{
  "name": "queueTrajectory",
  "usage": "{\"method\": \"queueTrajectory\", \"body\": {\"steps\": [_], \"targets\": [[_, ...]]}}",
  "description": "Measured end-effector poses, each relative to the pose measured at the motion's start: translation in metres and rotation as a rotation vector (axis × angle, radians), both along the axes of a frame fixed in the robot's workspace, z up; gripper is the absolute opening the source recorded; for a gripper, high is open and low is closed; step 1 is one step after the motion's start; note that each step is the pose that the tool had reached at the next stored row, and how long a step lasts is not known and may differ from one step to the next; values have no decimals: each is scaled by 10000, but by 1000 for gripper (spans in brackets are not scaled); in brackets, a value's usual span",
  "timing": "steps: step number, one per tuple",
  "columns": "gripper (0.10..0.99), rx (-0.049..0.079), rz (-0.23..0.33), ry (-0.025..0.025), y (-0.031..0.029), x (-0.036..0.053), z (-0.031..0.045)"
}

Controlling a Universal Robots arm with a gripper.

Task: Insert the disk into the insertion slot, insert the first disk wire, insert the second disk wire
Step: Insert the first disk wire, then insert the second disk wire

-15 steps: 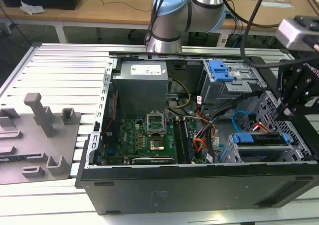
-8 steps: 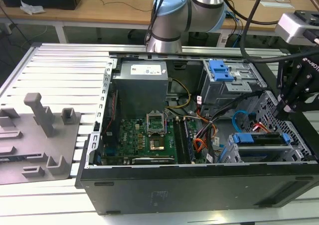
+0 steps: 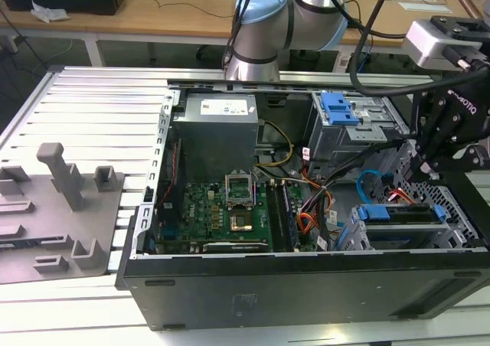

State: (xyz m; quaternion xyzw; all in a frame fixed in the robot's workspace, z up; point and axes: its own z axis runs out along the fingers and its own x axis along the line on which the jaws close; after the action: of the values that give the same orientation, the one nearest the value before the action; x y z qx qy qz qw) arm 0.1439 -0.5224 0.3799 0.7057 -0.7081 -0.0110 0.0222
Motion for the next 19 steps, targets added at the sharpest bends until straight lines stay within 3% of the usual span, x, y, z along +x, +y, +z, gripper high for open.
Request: {"method": "queueTrajectory", "body": {"steps": [11, 14, 15, 16, 19], "targets": [[106, 0, -1, 0, 0, -5, 0], [302, 0, -1, 0, 0, -6, 0], [302, 0, -1, 0, 0, -7, 0], [302, 1, -1, 0, 7, -7, 0], [302, 0, -1, 0, 101, -7, 0]]}}
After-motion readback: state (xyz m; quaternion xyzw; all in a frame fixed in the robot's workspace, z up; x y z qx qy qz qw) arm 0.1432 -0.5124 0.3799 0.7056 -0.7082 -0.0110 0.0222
